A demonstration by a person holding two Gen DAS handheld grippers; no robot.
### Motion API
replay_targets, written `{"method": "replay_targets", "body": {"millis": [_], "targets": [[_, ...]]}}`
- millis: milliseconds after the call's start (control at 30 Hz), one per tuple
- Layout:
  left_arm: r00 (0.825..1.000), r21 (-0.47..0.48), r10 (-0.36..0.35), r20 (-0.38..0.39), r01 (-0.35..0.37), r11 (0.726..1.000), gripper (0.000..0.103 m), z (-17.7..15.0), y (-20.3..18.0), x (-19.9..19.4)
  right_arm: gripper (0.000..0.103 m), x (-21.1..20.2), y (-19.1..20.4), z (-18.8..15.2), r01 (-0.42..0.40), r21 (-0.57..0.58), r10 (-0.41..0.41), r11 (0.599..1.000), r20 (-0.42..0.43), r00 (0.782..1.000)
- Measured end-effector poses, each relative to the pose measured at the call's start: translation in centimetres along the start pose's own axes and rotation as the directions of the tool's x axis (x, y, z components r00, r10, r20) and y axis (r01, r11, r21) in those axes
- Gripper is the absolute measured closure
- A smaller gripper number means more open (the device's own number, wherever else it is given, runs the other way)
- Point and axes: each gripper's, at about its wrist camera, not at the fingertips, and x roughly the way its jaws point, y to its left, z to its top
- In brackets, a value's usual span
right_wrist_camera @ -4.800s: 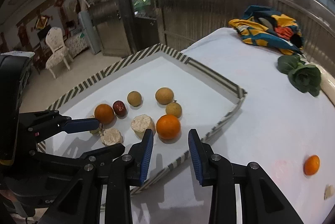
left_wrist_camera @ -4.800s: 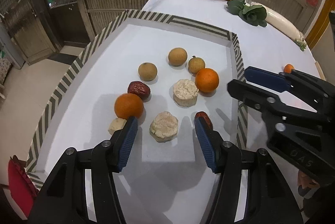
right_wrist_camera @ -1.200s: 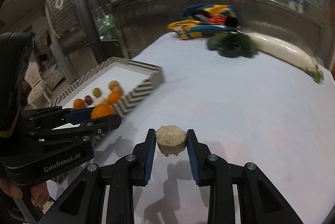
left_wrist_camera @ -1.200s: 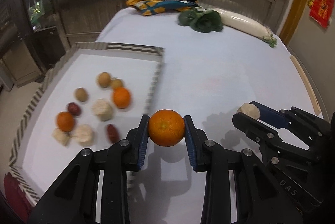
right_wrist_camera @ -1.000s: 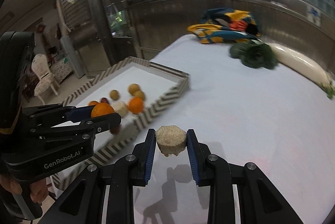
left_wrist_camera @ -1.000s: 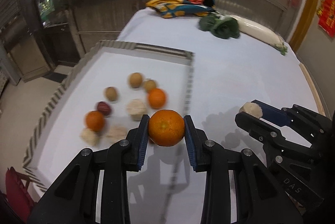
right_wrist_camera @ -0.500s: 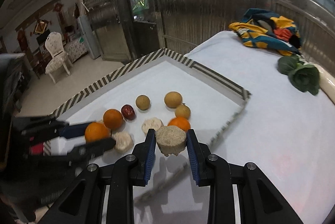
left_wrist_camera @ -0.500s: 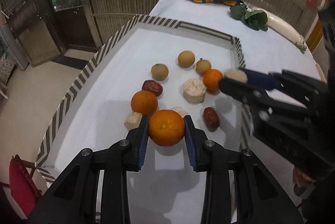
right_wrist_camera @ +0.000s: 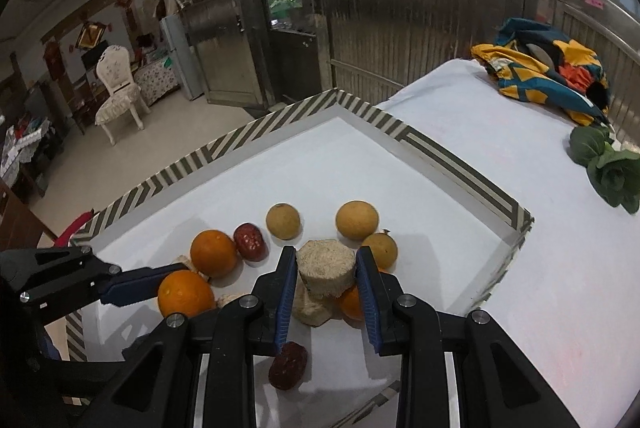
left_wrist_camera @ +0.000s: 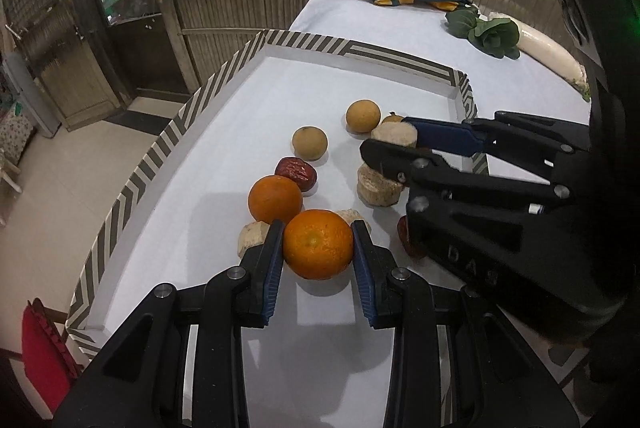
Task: Organize fruits
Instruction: 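Open both tools to drop the yam chunk and orange into the tray, then withdraw both open tools from the tray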
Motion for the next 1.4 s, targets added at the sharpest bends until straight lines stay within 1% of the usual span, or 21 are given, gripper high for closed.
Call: {"method": "replay_targets", "body": {"millis": [133,200,267,400,500,600,700,833,967,1133,1267,1400], "targets": [[1.0,-0.004,0.007,0.008,-0.007,1.0,0.069,-0.1,-0.1,0.0,0.074,-0.3,0.3,-0.3,-0.002,0.005,0.002,1.0,0.003,1.0],[1.0,-0.003,0.008,0.015,-0.008,1.0,0.068,-0.2,-0.1,0.0,0.072,-0.5,0.2,-0.4,-0.01,0.021,0.01,1.0,0.005,1.0],[1.0,-0.005,-0.001,0.015,0.001,1.0,0.062,-0.2,-0.2,0.0,0.07,-0.6,0.1,-0.5,-0.022,0.026,0.022,0.999,0.008,1.0],[0.999,-0.013,0.002,0.038,-0.001,1.0,0.042,-0.3,-0.2,-0.4,0.069,-1.0,0.1,-0.8,-0.019,0.032,0.019,0.999,0.009,1.0],[0.999,-0.021,0.005,0.047,-0.004,1.0,0.042,-0.5,-0.1,-0.6,0.069,-1.7,0.1,-1.2,-0.026,0.047,0.025,0.999,0.018,1.0],[0.998,-0.027,0.011,0.056,-0.01,1.0,0.042,-0.7,0.0,-0.8,0.069,-3.0,0.0,-1.8,-0.009,0.071,0.006,0.997,0.045,0.999],[0.996,-0.022,0.033,0.088,-0.031,0.999,0.042,-0.8,-0.2,-1.3,0.068,-4.9,-0.2,-2.4,0.02,0.097,-0.029,0.995,0.092,0.995],[0.992,-0.03,0.034,0.121,-0.03,0.999,0.042,-1.1,-0.4,-1.9,0.066,-7.0,-0.4,-3.3,0.076,0.129,-0.094,0.989,0.139,0.986],[0.989,-0.029,0.033,0.141,-0.029,0.999,0.042,-1.3,-0.9,-2.5,0.065,-8.6,-0.5,-4.4,0.085,0.16,-0.112,0.983,0.172,0.979],[0.987,-0.039,0.025,0.162,-0.018,0.999,0.042,-1.6,-1.3,-3.4,0.063,-9.7,-0.5,-5.3,0.088,0.177,-0.12,0.98,0.181,0.976],[0.984,-0.037,0.031,0.175,-0.025,0.999,0.042,-1.7,-1.7,-4.1,0.063,-10.3,-0.4,-5.9,0.099,0.171,-0.131,0.98,0.182,0.975],[0.981,-0.036,0.036,0.19,-0.03,0.999,0.042,-1.9,-2.0,-4.7,0.062,-11.0,-0.6,-6.4,0.092,0.184,-0.127,0.979,0.192,0.973]]}}
